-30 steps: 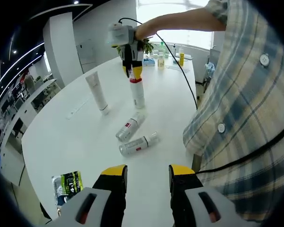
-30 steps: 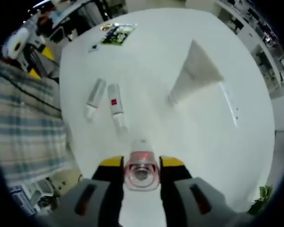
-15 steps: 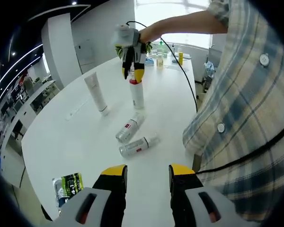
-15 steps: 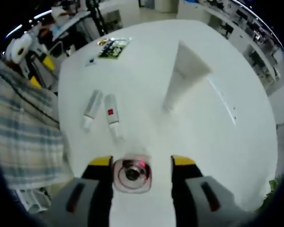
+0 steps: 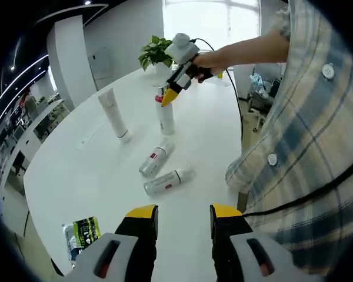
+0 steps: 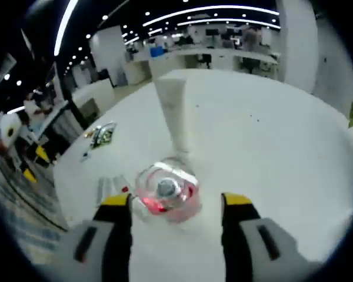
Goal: Arrange the skincare products in the storage area until every visible bottle or jar stands upright without overlapping.
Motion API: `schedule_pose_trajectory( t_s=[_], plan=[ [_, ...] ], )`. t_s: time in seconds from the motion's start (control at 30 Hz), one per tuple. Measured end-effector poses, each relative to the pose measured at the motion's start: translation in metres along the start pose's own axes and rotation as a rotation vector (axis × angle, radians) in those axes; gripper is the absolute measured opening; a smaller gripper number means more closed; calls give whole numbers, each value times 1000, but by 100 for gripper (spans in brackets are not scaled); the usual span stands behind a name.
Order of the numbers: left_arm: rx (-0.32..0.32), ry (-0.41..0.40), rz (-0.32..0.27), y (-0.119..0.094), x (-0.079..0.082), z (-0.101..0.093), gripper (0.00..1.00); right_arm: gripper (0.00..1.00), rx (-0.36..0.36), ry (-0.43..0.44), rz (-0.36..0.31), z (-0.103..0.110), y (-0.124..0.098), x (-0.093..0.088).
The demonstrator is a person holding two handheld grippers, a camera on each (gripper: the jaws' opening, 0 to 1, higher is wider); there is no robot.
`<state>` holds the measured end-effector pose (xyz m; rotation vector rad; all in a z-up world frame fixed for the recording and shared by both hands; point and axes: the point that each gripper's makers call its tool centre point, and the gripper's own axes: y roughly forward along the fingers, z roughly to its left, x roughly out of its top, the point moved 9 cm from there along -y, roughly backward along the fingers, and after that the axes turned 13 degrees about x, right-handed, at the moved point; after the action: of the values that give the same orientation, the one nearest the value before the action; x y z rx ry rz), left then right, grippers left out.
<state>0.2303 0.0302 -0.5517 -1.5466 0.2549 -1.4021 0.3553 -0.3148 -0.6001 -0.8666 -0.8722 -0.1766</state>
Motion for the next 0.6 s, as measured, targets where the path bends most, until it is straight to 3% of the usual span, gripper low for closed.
schedule_pose_trajectory(
  t_s=[0.1, 0.23, 0.37, 0.5, 0.6],
  plan=[
    [0, 5, 3, 0, 1, 2, 36, 55, -73, 40, -72, 5, 8, -13],
    [-5, 13, 5, -1, 2, 3, 36, 47, -146, 32, -140, 7, 12, -11],
    [-9, 18, 10, -2, 1, 1, 36, 44, -198, 83, -196, 4, 17, -10],
    [-7, 10, 14, -3, -1, -2, 36, 39, -191, 156, -242, 2, 19, -16],
    [-6, 9, 21, -4, -4, -3, 36, 36, -205, 153, -248, 1, 18, -19]
  ],
)
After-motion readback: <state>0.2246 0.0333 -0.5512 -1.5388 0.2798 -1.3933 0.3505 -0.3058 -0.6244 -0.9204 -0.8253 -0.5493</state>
